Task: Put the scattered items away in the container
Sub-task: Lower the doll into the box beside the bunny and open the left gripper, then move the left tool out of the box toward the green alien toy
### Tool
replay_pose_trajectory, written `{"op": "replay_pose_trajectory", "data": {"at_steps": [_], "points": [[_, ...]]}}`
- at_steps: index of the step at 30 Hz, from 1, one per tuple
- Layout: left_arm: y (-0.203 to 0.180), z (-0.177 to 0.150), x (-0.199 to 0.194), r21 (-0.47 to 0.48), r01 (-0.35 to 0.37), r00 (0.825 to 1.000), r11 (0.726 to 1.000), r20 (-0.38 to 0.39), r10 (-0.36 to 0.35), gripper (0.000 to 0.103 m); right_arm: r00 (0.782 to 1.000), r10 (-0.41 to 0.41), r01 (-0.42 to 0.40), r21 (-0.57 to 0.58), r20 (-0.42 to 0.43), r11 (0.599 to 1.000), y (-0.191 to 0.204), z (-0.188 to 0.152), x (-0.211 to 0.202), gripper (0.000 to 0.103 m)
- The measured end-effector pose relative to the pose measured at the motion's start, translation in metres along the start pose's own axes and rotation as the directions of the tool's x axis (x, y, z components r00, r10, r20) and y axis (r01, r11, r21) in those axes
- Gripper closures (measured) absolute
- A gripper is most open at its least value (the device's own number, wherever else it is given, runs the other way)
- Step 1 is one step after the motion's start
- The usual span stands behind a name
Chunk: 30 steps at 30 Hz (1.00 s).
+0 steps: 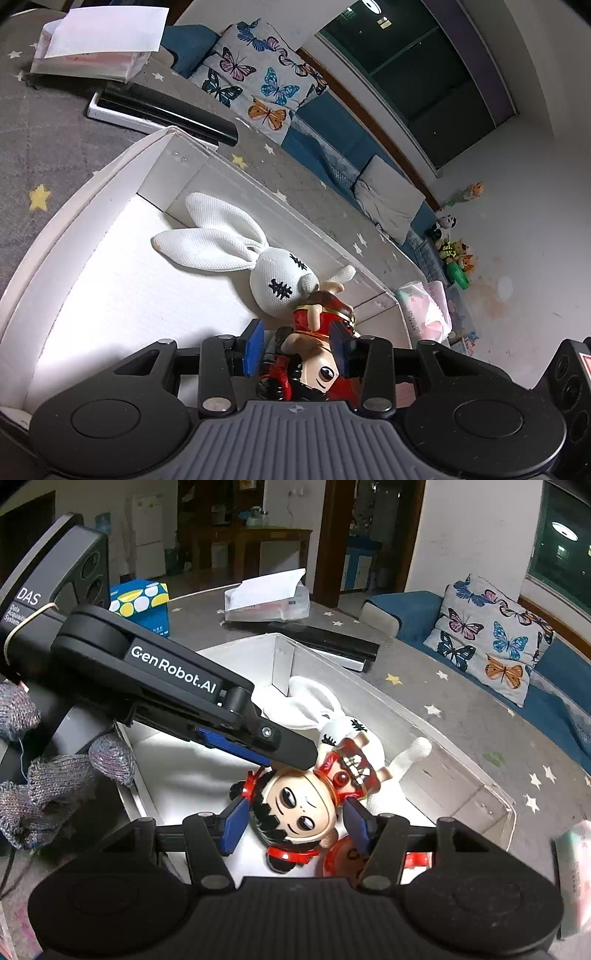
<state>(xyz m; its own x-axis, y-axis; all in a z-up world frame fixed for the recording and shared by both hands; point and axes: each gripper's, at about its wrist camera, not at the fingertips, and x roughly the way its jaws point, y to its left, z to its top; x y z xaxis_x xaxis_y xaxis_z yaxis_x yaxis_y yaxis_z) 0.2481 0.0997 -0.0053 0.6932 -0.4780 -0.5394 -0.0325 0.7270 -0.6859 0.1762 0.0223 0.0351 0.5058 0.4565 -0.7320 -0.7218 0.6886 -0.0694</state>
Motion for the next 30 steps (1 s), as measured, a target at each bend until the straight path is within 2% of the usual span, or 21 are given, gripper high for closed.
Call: {"op": "replay_pose_trajectory", "data": {"at_steps": [9, 16, 20, 25, 30], "points": [[-0.010, -0.006, -0.014, 0.023, 0.000, 1.000, 1.000, 0.024, 0.000, 0.062, 0.999, -0.016, 0.015, 0.027, 0.050, 1.000, 0.003, -0.005, -0.022, 0.045], [-0.026, -0.015, -0.034, 0.075, 0.001, 0.998, 0.997, 0.057, -0.005, 0.062, 0.994, -0.030, 0.026, 0.039, 0.109, 0.999, 0.014, -0.011, -0.050, 0.045], [-0.035, -0.025, -0.048, 0.091, 0.015, 0.997, 0.996, 0.076, -0.022, 0.062, 0.989, -0.040, 0.035, 0.040, 0.143, 0.999, 0.023, -0.018, -0.068, 0.038], [-0.044, -0.041, -0.065, 0.118, 0.028, 0.995, 0.993, 0.090, -0.039, 0.062, 0.984, -0.052, 0.044, 0.050, 0.172, 0.998, 0.035, -0.029, -0.087, 0.038], [-0.051, -0.059, -0.079, 0.138, 0.027, 0.995, 0.990, 0.094, -0.040, 0.062, 0.977, -0.067, 0.054, 0.072, 0.205, 0.996, 0.049, -0.046, -0.106, 0.033]]}}
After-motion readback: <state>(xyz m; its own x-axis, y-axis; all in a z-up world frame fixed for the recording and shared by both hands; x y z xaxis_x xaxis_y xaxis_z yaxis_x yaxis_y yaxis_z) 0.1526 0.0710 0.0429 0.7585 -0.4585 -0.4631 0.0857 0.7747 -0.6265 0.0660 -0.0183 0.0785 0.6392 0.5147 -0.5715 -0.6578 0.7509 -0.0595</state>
